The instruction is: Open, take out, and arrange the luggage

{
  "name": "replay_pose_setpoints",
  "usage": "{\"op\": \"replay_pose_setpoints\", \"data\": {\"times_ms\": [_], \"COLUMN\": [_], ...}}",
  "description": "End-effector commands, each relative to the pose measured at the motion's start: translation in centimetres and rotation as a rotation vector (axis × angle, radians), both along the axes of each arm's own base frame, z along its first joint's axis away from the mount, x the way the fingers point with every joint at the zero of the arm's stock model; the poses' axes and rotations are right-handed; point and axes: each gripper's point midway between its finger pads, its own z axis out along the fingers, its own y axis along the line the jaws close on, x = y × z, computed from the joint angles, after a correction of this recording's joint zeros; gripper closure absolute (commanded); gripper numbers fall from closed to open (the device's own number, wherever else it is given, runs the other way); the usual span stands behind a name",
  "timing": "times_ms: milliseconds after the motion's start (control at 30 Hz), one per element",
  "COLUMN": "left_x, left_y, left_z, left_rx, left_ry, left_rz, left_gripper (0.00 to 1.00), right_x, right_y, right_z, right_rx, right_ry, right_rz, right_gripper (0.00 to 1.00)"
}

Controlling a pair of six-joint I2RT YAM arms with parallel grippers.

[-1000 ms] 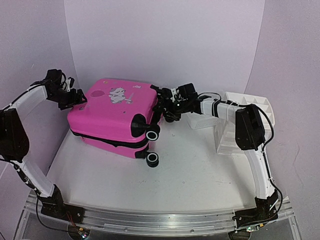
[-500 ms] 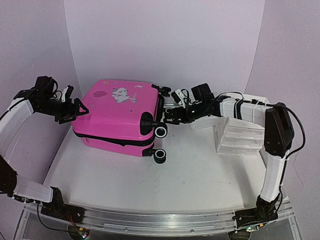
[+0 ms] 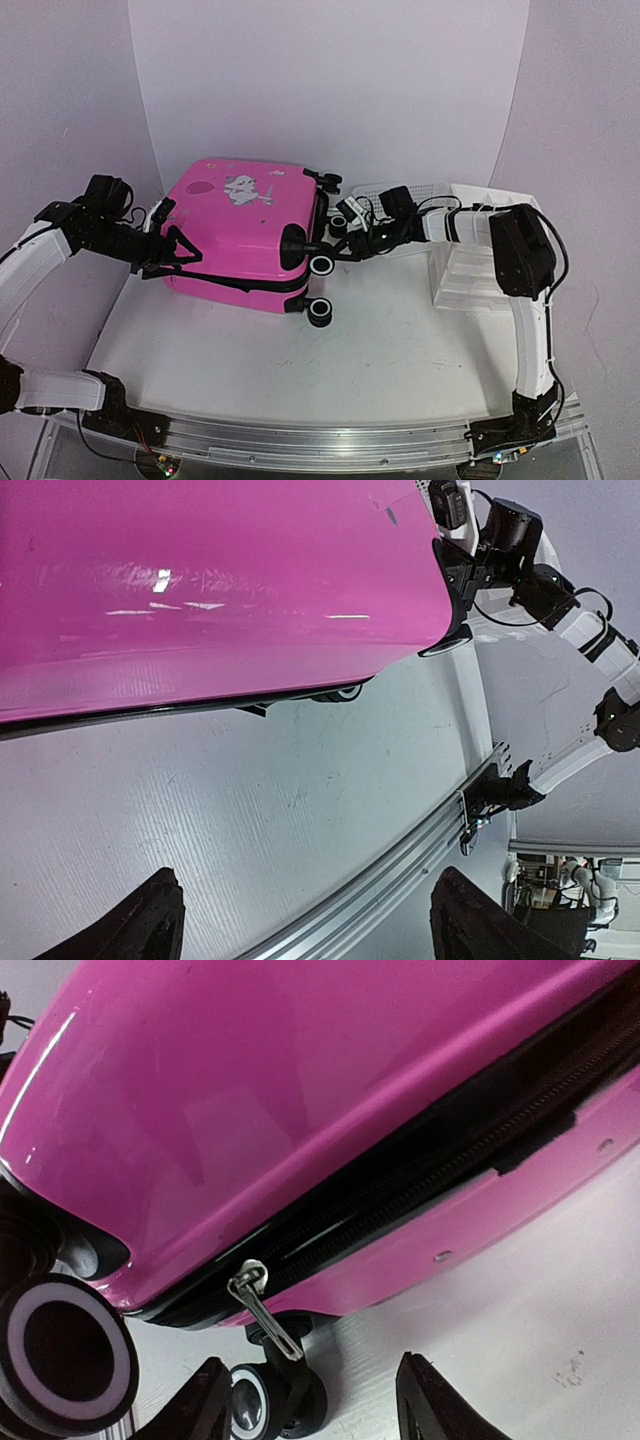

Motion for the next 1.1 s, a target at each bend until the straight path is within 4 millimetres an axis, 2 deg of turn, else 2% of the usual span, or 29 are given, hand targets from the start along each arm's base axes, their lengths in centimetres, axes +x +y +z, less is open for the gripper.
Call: {"op": "replay_pose_setpoints", "data": {"times_ms": [0,100,367,467,667,733,767,867,933,1067], "left_x": [-0.7,-0.9,-1.4,-1.5,-1.2,-1.1,-1.0,-1.0,-1.0,-0.9], "left_y": [-0.5,-0.6,-1.6,-2.1,-3.3,-3.7,-3.8,-4.4,-4.8,-5.4], "left_z": [-0.1,-0.3,-0.5,-0.3,-0.2,-0.2,-0.3,-0.2,-0.2,-0.4], "left_rx": [-0.022,-0.028,-0.061,-0.075,-0.103,-0.108,-0.108,-0.109,-0.106,-0.104], "left_ry": [0.016,0.02,0.035,0.037,0.042,0.043,0.044,0.046,0.045,0.049], "left_rz": [-0.003,-0.002,-0.017,-0.027,-0.033,-0.035,-0.035,-0.049,-0.056,-0.062], "left_gripper": [0.15,0.16,0.16,0.16,0.17,0.18,0.18,0.18,0.18,0.18], "right_x": [0.1,0.4,-0.4,-1.0,-2.0,-2.4,-2.5,-2.9,-3.2,-3.7], "right_y": [2.9,3.5,4.8,4.7,4.7,4.5,4.4,4.1,4.2,4.6], "right_z": [3.5,2.5,2.5,2.1,2.1,2.2,1.8,1.2,1.3,2.1], "right_rx": [0.162,0.166,0.219,0.215,0.217,0.205,0.189,0.167,0.174,0.202], "right_ry": [-0.087,-0.069,-0.026,-0.007,-0.006,-0.011,-0.015,-0.022,-0.02,-0.017], "right_rz": [0.124,0.132,0.182,0.188,0.189,0.175,0.16,0.14,0.137,0.124], "right_gripper": [0.44,0.46,0.58,0.6,0.73,0.73,0.73,0.8,0.85,0.88]}}
